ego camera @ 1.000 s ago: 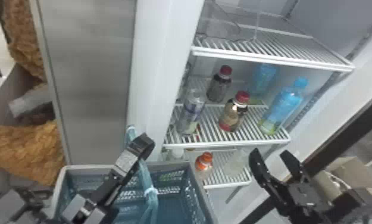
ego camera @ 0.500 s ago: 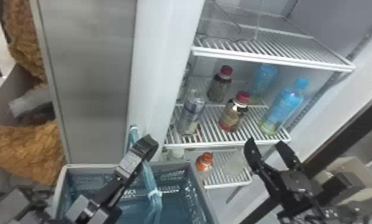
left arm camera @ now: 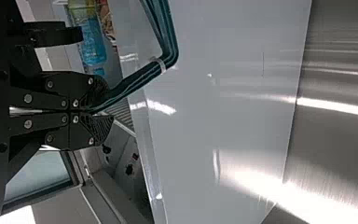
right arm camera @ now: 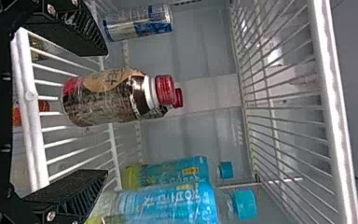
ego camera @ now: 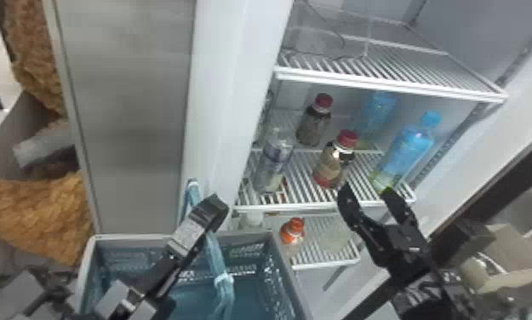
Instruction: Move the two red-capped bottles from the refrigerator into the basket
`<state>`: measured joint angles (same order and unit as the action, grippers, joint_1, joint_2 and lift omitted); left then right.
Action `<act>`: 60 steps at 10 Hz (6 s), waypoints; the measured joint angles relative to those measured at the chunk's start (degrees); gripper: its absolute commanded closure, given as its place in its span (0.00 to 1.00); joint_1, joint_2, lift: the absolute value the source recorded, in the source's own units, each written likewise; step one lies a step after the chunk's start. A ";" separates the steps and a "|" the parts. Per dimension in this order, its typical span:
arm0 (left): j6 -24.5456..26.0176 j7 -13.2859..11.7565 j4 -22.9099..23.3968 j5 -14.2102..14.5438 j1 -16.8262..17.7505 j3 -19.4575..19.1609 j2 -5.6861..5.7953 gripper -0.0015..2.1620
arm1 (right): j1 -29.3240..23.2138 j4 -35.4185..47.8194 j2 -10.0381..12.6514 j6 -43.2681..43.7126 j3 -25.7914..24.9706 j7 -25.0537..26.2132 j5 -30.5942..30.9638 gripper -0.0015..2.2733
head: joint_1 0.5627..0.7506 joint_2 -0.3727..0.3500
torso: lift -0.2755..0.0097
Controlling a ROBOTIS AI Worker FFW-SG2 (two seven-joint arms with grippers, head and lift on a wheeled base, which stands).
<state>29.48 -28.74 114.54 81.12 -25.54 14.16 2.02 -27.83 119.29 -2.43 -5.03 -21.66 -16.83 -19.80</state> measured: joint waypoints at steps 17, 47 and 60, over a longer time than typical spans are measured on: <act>0.61 0.18 0.00 0.80 -0.51 -0.34 0.01 0.56 | 16.54 -10.49 -4.45 -8.23 5.34 3.12 2.00 0.05 | 0.70 0.03 | 0.97; -1.90 0.18 0.00 2.39 -0.33 1.40 1.14 0.56 | -15.86 33.40 -3.34 -35.54 7.02 -7.75 -9.94 0.56 | 0.70 0.06 | 0.97; -2.62 0.19 -0.01 3.02 -0.30 1.62 1.25 0.56 | -14.40 31.83 -3.49 -37.85 5.09 -10.33 -9.95 0.06 | 0.70 0.08 | 0.97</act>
<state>26.86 -28.55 114.53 84.14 -25.85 15.78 3.27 -42.23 151.12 -5.92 -42.89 -16.57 -27.16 -29.75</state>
